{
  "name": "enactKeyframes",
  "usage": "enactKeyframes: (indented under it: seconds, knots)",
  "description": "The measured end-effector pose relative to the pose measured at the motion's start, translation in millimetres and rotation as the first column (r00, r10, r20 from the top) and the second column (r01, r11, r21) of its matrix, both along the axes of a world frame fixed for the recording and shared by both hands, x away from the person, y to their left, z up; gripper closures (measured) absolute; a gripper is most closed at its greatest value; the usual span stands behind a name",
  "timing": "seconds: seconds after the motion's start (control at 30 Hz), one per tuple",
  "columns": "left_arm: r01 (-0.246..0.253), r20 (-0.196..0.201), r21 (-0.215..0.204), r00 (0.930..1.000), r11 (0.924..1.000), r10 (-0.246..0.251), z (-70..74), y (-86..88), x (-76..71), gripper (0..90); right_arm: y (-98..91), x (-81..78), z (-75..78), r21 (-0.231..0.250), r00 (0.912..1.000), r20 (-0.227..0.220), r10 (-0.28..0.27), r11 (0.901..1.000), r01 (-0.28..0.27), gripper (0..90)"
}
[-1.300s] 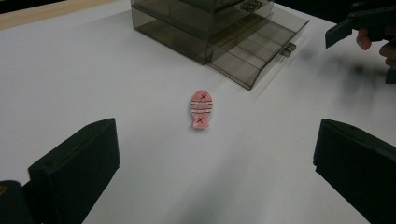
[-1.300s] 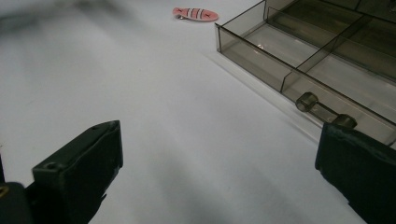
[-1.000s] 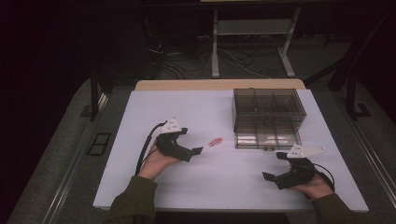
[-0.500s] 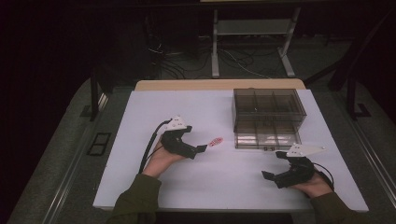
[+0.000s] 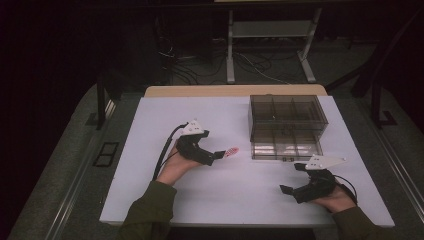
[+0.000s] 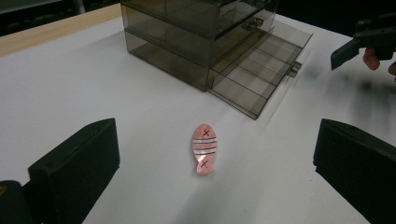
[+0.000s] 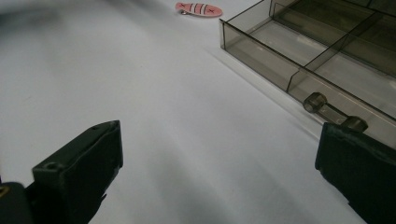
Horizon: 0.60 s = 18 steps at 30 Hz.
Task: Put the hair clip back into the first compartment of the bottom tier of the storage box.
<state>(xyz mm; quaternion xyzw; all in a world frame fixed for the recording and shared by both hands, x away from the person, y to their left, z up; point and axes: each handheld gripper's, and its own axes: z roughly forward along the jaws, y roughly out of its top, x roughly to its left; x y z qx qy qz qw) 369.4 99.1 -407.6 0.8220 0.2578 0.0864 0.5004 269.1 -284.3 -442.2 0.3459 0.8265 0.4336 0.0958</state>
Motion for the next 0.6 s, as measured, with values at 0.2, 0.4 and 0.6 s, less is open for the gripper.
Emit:
enactKeyframes:
  seconds: [0.2, 0.4, 0.6]
  knots:
    - [0.017, -0.001, 0.001, 0.9999, 0.9999, -0.017, 0.2, -9.2, 5.4, 0.0, -0.8, -0.3, 0.3, 0.007, 1.0000, 0.002, -0.002, 1.0000, 0.002, 0.3]
    - [0.019, -0.003, 0.003, 0.9998, 0.9998, -0.019, -1.0, -16.6, 10.1, 0.0, -0.6, -0.2, 0.2, 0.006, 1.0000, 0.003, 0.000, 1.0000, 0.000, 0.3]
    - [0.027, 0.004, -0.001, 0.9996, 0.9996, -0.027, 0.9, -22.0, 14.5, 0.0, -0.6, -0.4, 0.4, 0.011, 1.0000, 0.007, 0.000, 0.9999, 0.000, 0.3]
